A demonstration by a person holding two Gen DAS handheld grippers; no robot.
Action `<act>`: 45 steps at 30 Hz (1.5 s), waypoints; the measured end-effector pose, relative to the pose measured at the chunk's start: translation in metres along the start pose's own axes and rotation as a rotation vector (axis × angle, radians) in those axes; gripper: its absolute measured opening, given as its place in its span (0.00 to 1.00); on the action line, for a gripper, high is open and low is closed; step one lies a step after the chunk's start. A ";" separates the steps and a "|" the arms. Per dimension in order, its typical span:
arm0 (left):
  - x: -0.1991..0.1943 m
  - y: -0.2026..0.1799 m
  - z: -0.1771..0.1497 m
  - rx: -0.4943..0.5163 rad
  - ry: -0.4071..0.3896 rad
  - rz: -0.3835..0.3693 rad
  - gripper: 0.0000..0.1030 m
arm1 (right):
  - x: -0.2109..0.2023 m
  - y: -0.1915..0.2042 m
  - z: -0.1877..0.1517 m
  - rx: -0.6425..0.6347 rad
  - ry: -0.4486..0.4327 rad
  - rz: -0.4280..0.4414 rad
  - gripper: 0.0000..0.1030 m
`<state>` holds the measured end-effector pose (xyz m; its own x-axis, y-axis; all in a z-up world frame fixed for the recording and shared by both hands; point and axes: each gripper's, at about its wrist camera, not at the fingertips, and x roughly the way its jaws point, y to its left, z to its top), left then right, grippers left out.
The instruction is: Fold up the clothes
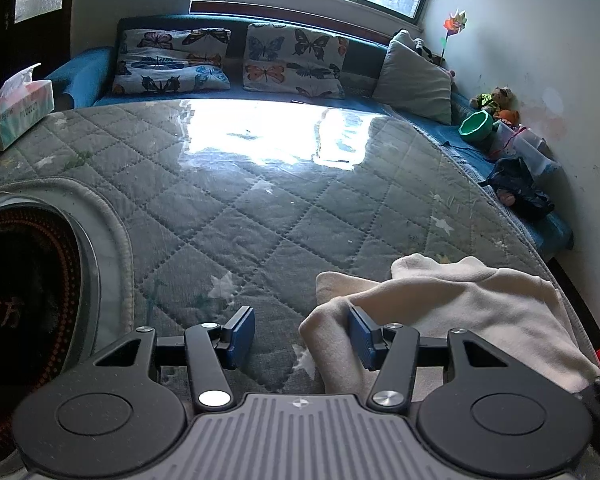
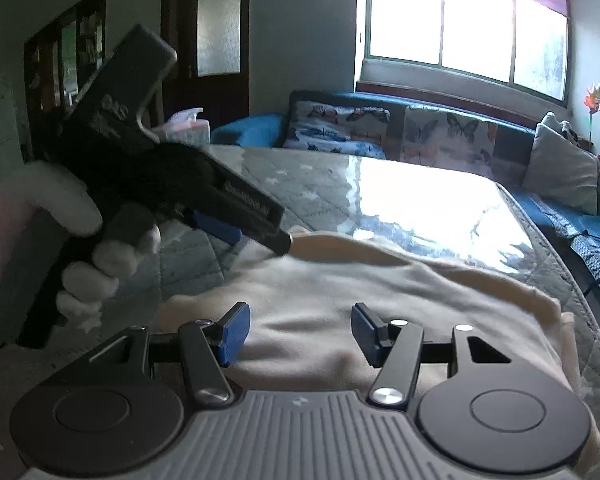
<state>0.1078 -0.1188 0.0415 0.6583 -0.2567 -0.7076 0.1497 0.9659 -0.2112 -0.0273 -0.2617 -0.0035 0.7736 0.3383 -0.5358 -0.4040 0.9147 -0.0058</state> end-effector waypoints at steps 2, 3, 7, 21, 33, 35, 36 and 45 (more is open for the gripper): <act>0.000 -0.001 -0.001 0.004 -0.001 0.004 0.54 | 0.001 0.003 0.001 0.003 -0.001 0.019 0.56; 0.001 -0.001 -0.001 0.007 -0.002 0.006 0.54 | 0.002 0.005 0.001 -0.002 0.005 0.032 0.55; 0.001 0.000 0.000 0.004 -0.001 0.002 0.54 | 0.011 0.023 -0.010 -0.088 0.037 0.033 0.51; -0.014 0.000 0.002 -0.011 -0.032 -0.005 0.55 | -0.039 -0.027 -0.016 0.068 0.003 -0.065 0.52; -0.058 -0.035 -0.016 0.063 -0.089 -0.168 0.55 | -0.070 -0.101 -0.058 0.311 0.050 -0.200 0.52; -0.057 -0.044 -0.022 0.091 -0.079 -0.198 0.55 | -0.073 -0.105 -0.050 0.307 0.028 -0.191 0.51; -0.057 -0.049 -0.025 0.106 -0.075 -0.216 0.55 | -0.074 -0.108 -0.046 0.307 0.017 -0.185 0.51; -0.048 -0.063 -0.046 0.146 -0.041 -0.276 0.55 | -0.037 -0.133 -0.029 0.335 0.058 -0.112 0.35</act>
<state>0.0330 -0.1689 0.0575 0.6067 -0.5114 -0.6086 0.4293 0.8551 -0.2906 -0.0163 -0.4022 -0.0069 0.7711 0.2278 -0.5945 -0.1285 0.9703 0.2051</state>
